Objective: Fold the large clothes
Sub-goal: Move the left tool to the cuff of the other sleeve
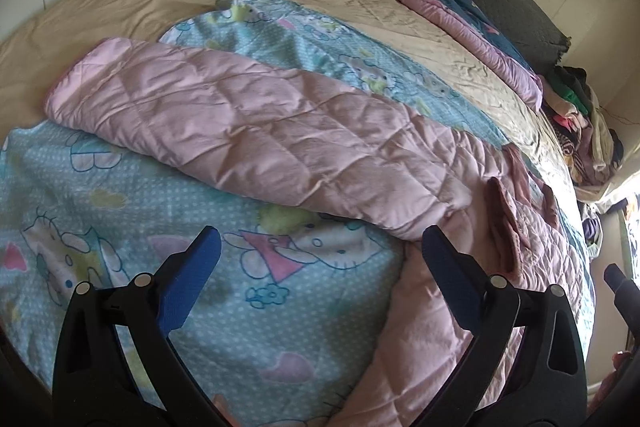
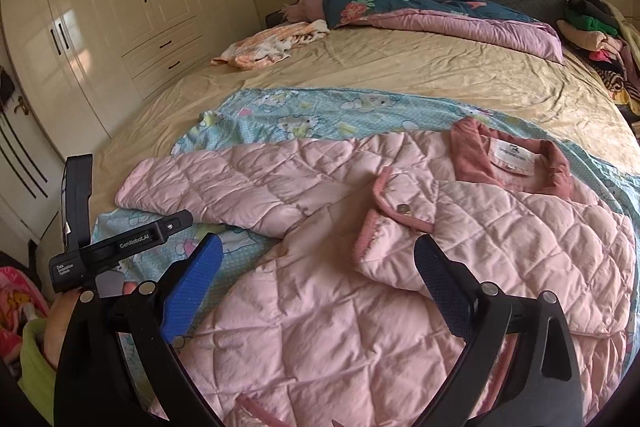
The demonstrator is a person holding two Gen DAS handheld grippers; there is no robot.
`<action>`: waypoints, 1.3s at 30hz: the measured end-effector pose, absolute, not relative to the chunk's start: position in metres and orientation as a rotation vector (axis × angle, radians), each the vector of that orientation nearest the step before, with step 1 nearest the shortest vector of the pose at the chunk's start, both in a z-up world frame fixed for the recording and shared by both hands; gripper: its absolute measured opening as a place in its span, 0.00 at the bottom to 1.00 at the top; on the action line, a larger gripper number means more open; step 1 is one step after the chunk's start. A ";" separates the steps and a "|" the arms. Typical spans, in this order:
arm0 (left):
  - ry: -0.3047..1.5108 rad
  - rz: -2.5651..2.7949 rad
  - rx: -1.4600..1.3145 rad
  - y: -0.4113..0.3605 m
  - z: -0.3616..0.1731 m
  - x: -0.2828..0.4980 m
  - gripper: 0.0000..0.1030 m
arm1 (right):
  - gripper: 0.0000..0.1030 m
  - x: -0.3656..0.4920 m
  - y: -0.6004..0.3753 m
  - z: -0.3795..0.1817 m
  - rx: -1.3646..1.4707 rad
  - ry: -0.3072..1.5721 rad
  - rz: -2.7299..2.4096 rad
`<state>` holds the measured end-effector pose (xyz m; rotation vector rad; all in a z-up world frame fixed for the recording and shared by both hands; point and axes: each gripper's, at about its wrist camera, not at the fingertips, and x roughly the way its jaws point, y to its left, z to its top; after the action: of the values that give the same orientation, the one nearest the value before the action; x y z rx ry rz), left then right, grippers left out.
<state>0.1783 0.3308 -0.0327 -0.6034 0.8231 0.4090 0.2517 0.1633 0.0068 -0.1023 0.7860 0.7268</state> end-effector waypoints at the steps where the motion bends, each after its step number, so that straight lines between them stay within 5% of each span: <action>1: 0.824 0.413 -0.611 0.334 -0.035 0.178 0.91 | 0.93 0.251 0.168 0.005 -0.106 0.789 0.731; 36: 0.721 0.672 -0.937 0.498 -0.092 0.171 0.91 | 0.93 0.258 0.170 -0.026 -0.052 0.870 0.709; 38: 0.711 0.699 -0.944 0.502 -0.091 0.169 0.85 | 0.93 0.257 0.166 -0.024 -0.042 0.865 0.709; 39: 0.700 0.729 -0.939 0.503 -0.089 0.167 0.72 | 0.93 0.256 0.163 -0.022 -0.039 0.861 0.710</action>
<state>0.1673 0.5031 -0.0891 -0.9395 0.7005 0.7288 0.2561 0.1634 -0.0219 -0.0388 0.8606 0.7101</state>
